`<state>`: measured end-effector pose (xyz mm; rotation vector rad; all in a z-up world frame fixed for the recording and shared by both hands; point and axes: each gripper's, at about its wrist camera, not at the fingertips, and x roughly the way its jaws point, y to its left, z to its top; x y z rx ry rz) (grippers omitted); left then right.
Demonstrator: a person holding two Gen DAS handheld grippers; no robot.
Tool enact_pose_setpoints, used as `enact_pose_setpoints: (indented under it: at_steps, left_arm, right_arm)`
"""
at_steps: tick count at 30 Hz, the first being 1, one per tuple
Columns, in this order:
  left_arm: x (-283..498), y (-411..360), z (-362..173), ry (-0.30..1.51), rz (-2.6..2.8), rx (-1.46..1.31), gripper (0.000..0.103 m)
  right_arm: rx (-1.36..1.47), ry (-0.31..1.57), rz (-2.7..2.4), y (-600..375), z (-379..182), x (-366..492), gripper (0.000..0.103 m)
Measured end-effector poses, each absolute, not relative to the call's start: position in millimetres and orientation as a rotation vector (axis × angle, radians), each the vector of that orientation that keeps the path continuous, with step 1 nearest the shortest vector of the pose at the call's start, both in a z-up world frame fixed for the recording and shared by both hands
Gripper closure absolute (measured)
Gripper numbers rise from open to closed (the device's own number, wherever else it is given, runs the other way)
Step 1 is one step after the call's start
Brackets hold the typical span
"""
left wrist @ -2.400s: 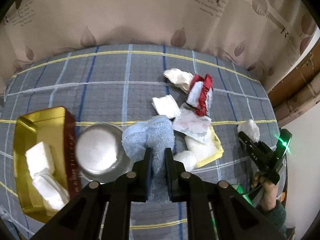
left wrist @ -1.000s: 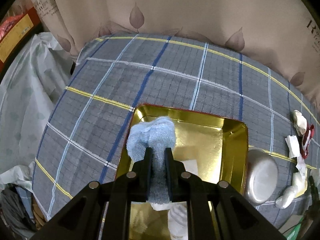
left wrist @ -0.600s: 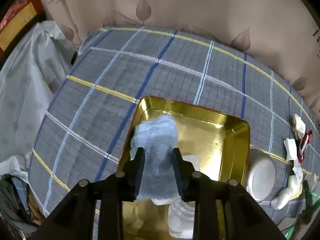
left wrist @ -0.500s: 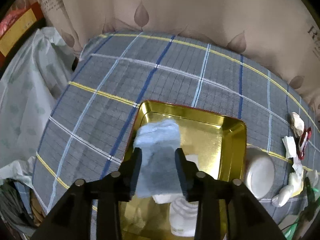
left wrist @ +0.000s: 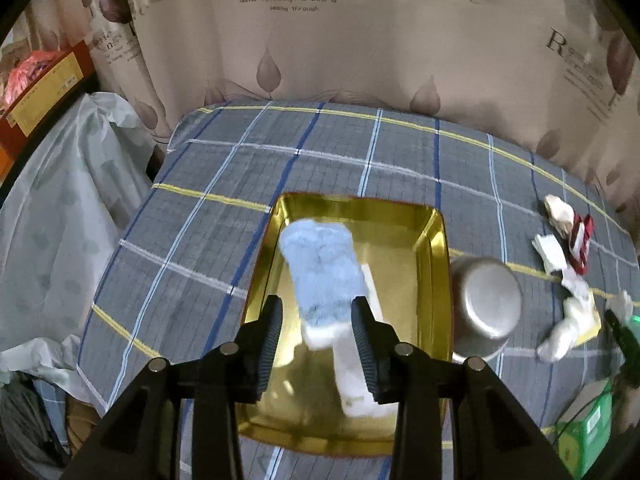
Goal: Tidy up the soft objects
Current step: 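Lower the blue cloth into the tray, open the left gripper and withdraw, then carry the white fluffy sock with the right gripper over the gold tray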
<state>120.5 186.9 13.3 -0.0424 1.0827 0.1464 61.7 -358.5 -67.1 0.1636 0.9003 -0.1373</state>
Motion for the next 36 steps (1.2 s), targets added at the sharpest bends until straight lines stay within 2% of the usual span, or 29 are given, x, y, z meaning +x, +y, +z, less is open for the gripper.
enact_pose_setpoints:
  at_steps: [13, 22, 31, 36]
  left_arm:
    - [77, 213, -3, 1.033, 0.207, -0.07, 0.067]
    - [62, 232, -16, 1.002, 0.274, -0.105, 0.066]
    - [48, 258, -21, 0.973, 0.316, -0.186, 0.065]
    - [42, 272, -20, 0.958, 0.344, -0.209, 0.065]
  right_arm:
    - [0.13, 0.946, -0.158, -352, -56, 69, 0.074]
    - [0.093, 0.929, -0.14, -325, -9, 66, 0.074]
    - [-0.004, 0.911, 0.051, -223, 48, 76, 0.074]
    - [-0.04, 0.924, 0.207, -144, 56, 84, 0.074]
